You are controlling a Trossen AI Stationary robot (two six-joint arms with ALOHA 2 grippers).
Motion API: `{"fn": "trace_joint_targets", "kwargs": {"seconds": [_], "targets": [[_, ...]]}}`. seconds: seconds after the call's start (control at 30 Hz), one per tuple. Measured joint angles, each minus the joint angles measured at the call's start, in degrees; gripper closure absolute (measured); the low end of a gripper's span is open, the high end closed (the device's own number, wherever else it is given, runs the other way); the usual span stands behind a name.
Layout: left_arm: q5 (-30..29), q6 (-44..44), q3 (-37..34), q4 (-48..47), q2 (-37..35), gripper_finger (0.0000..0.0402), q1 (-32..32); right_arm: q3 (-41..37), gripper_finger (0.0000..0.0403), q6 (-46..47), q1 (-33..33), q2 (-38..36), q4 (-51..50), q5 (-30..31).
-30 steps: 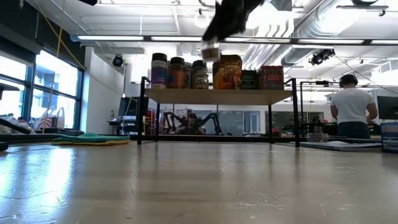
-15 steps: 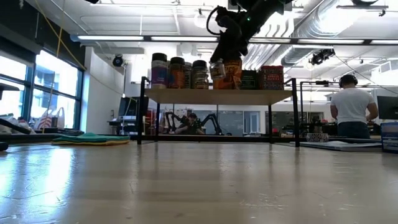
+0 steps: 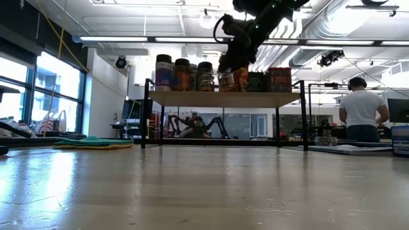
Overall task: Shelf spices
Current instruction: Put the brown seasoning bottle on the shelf
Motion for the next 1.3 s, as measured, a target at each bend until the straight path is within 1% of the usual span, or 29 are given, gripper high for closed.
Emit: {"fn": "trace_joint_targets", "kwargs": {"seconds": [0.33,0.47,0.6,0.67,0.8,0.9,1.03,1.1,1.2,1.3], "targets": [[0.07,0.00,0.00,-0.01,0.00,0.0170,0.00,-0.48,0.0226,-2.11,0.02,0.02,0.88,0.90],[0.11,-0.02,0.00,-0.01,0.00,0.0170,0.00,-0.48,0.0202,-2.91,0.15,0.02,0.86,0.88],[0.11,-0.02,0.00,-0.01,0.00,0.0170,0.00,-0.48,0.0177,-1.73,0.15,0.02,0.88,0.94],[0.11,-0.02,0.00,0.01,0.00,0.0170,0.00,-0.48,0.0174,-2.70,0.46,0.02,0.88,2.57],[0.11,-0.04,0.00,0.08,0.00,0.0170,0.00,-0.48,0.0172,-5.64,1.95,-0.02,2.00,8.57],[0.11,-0.04,0.00,0.12,0.00,0.0170,0.00,-0.46,0.0172,-7.80,3.64,-0.32,3.63,11.78],[0.11,-0.07,0.00,0.22,0.00,0.0170,0.00,-0.39,0.0172,-10.52,6.09,-1.04,4.86,14.60],[0.11,-0.07,0.00,0.22,0.00,0.0170,0.00,-0.39,0.0172,-10.62,7.58,-1.26,4.75,17.85],[0.13,-0.07,0.00,0.25,0.00,0.0170,-0.02,-0.39,0.0172,-9.99,9.70,-2.13,2.56,22.83],[0.44,-0.07,0.00,0.25,0.00,0.0170,-0.04,-0.35,0.0178,-7.47,11.23,-3.16,-2.75,23.56]]}}
